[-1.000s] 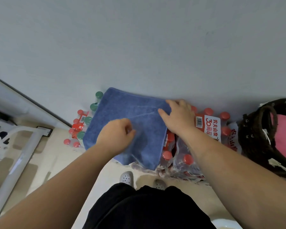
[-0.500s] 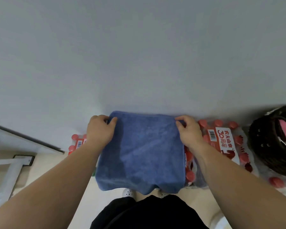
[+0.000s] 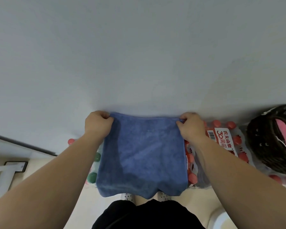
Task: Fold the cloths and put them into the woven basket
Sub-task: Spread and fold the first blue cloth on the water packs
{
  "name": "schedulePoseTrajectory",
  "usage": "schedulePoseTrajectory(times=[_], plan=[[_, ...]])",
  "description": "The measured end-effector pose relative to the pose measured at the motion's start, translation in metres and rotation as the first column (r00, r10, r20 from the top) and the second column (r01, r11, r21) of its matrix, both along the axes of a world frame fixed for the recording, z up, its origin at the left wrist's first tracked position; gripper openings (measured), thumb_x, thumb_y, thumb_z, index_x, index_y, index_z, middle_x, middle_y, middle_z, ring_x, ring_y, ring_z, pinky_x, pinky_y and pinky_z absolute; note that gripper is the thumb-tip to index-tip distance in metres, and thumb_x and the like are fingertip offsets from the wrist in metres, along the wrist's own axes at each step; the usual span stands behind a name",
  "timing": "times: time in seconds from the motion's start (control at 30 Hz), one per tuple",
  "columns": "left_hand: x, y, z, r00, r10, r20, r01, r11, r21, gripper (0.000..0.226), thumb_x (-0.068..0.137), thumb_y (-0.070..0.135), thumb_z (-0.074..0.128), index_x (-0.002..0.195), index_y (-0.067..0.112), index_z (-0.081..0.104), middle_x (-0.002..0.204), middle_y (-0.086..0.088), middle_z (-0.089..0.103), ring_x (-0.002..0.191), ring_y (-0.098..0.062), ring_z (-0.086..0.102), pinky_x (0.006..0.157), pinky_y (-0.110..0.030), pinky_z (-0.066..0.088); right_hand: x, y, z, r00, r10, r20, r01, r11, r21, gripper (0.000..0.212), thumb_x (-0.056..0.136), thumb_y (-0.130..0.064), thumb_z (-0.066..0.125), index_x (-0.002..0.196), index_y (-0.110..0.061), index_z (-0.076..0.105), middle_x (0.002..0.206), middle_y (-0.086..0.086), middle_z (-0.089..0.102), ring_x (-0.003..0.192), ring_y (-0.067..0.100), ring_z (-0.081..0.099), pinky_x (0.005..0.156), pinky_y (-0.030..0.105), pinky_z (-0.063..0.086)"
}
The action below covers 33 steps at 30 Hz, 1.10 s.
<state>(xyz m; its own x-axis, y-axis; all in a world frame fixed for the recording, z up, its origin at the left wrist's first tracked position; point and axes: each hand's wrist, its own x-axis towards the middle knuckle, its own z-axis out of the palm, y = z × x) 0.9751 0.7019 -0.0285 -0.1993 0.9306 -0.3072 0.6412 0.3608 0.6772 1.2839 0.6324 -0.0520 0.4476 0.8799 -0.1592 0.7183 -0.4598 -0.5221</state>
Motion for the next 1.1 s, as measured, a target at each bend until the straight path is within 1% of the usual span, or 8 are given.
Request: schedulePoseTrajectory(times=[0.23, 0.4, 0.5, 0.6, 0.7, 0.83, 0.9, 1.1], plan=[[-0.012, -0.007, 0.024, 0.972, -0.022, 0.235, 0.015, 0.999, 0.035, 0.017, 0.083, 0.004, 0.068, 0.093, 0.017, 0.067, 0.079, -0.005, 0.071, 0.069, -0.018, 0.062, 0.062, -0.026, 0.047, 0.007, -0.007, 0.021, 0.991, 0.024, -0.130, -0.009, 0.993, 0.116, 0.011, 0.082, -0.014, 0.070, 0.090, -0.021, 0.068, 0.081, -0.004, 0.067, 0.077, 0.018, 0.063, 0.072, 0.029, 0.049], [-0.019, -0.006, 0.048, 0.966, -0.239, 0.095, 0.248, 0.965, -0.091, 0.018, 0.080, -0.005, 0.065, 0.088, 0.008, 0.075, 0.080, -0.013, 0.074, 0.073, -0.027, 0.068, 0.070, -0.035, 0.060, 0.016, -0.004, 0.036, 0.984, 0.008, -0.176, 0.003, 0.998, 0.062, 0.005, 0.076, -0.011, 0.071, 0.076, -0.006, 0.071, 0.076, 0.014, 0.071, 0.076, 0.032, 0.067, 0.071, 0.041, 0.056], [-0.021, -0.008, 0.065, 0.956, -0.284, 0.075, 0.292, 0.949, -0.118, 0.019, 0.083, -0.005, 0.065, 0.097, 0.005, 0.073, 0.086, -0.016, 0.073, 0.075, -0.027, 0.069, 0.067, -0.035, 0.061, 0.013, -0.010, 0.043, 0.973, -0.006, -0.231, 0.006, 1.000, 0.001, 0.010, 0.081, -0.010, 0.072, 0.072, -0.014, 0.068, 0.068, 0.004, 0.066, 0.069, 0.025, 0.063, 0.069, 0.035, 0.051], [-0.023, -0.010, 0.081, 0.928, -0.369, 0.055, 0.373, 0.919, -0.124, 0.033, 0.085, 0.000, 0.065, 0.109, 0.022, 0.069, 0.091, -0.008, 0.072, 0.080, -0.026, 0.068, 0.062, -0.031, 0.056, 0.011, -0.013, 0.053, 0.892, -0.080, -0.444, 0.060, 0.996, -0.059, 0.008, 0.089, -0.010, 0.066, 0.081, -0.009, 0.067, 0.057, 0.003, 0.056, 0.044, 0.016, 0.053, 0.044, 0.026, 0.040], [-0.027, -0.015, 0.093, 0.881, -0.473, -0.015, 0.468, 0.876, -0.111, 0.026, 0.085, 0.002, 0.063, 0.098, 0.023, 0.071, 0.085, -0.006, 0.072, 0.079, -0.028, 0.066, 0.062, -0.032, 0.053, 0.010, -0.017, 0.069, 0.819, -0.103, -0.564, 0.070, 0.994, -0.080, 0.013, 0.096, -0.014, 0.061, 0.083, -0.011, 0.062, 0.056, 0.003, 0.055, 0.036, 0.009, 0.050, 0.036, 0.017, 0.029], [-0.030, -0.024, 0.105, 0.870, -0.464, -0.165, 0.476, 0.879, 0.035, 0.010, 0.081, 0.010, 0.072, 0.076, 0.017, 0.068, 0.068, -0.003, 0.070, 0.068, -0.024, 0.064, 0.064, -0.035, 0.053, 0.015, -0.021, 0.080, 0.952, 0.124, -0.281, -0.076, 0.982, 0.176, 0.021, 0.088, -0.012, 0.070, 0.069, -0.020, 0.064, 0.056, -0.008, 0.057, 0.049, 0.003, 0.050, 0.056, 0.022, 0.040], [-0.033, -0.027, 0.110, 0.863, -0.449, -0.230, 0.479, 0.873, 0.093, 0.014, 0.082, 0.017, 0.075, 0.072, 0.016, 0.065, 0.068, -0.004, 0.066, 0.060, -0.019, 0.054, 0.057, -0.029, 0.044, 0.019, -0.025, 0.085, 0.942, 0.196, -0.274, -0.135, 0.965, 0.225, 0.014, 0.088, -0.009, 0.070, 0.087, -0.023, 0.066, 0.071, -0.001, 0.063, 0.057, 0.010, 0.054, 0.064, 0.026, 0.044], [-0.039, -0.031, 0.120, 0.908, -0.408, -0.091, 0.418, 0.895, 0.157, 0.020, 0.081, 0.009, 0.076, 0.067, 0.007, 0.060, 0.059, -0.003, 0.056, 0.054, -0.016, 0.040, 0.050, -0.024, 0.034, 0.021, -0.034, 0.101, 0.897, 0.413, -0.155, -0.377, 0.900, 0.217, 0.027, 0.095, -0.004, 0.059, 0.112, -0.022, 0.070, 0.083, -0.018, 0.061, 0.058, -0.007, 0.056, 0.062, 0.006, 0.039]])
